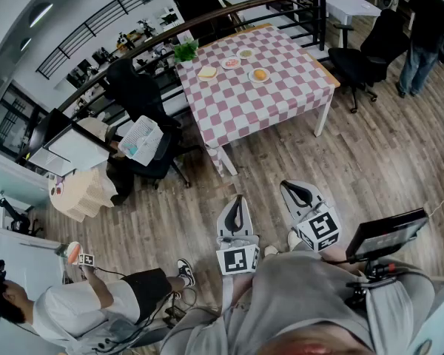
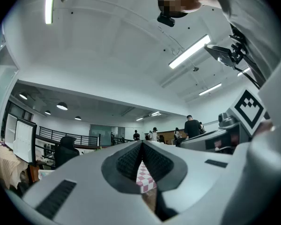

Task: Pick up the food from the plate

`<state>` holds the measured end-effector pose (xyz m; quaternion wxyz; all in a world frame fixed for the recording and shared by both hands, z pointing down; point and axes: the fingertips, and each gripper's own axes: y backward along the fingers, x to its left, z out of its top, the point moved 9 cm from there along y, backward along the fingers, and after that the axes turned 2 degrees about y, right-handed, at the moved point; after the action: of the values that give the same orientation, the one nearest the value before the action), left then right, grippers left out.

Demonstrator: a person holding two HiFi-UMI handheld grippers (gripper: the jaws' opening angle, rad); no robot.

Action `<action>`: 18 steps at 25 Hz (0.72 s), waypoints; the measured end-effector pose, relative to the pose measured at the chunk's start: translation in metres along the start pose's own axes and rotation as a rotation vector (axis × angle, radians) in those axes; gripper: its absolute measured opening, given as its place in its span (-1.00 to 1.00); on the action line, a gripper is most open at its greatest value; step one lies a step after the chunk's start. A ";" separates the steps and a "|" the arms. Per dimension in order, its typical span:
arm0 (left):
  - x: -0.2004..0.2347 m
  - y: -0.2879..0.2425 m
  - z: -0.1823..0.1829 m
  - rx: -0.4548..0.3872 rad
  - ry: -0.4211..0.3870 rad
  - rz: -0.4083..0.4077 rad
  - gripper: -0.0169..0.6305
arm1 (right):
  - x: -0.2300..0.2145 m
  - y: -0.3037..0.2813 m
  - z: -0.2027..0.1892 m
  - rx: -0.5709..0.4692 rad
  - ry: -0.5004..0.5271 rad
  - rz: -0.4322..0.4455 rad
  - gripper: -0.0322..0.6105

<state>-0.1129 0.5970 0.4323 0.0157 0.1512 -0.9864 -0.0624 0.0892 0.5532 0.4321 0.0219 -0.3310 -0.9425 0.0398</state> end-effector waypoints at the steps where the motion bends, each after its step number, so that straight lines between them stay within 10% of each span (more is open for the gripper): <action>1: -0.006 -0.003 0.002 0.001 0.000 -0.009 -0.91 | -0.005 0.002 0.001 -0.003 -0.004 0.000 -0.83; 18: -0.072 -0.059 -0.006 0.040 0.009 0.079 -0.91 | -0.112 0.015 -0.031 0.058 0.019 -0.047 -0.85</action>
<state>-0.0269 0.5621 0.4301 0.0196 0.1129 -0.9925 -0.0415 0.1879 0.4960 0.4595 0.0411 -0.3086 -0.9482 0.0633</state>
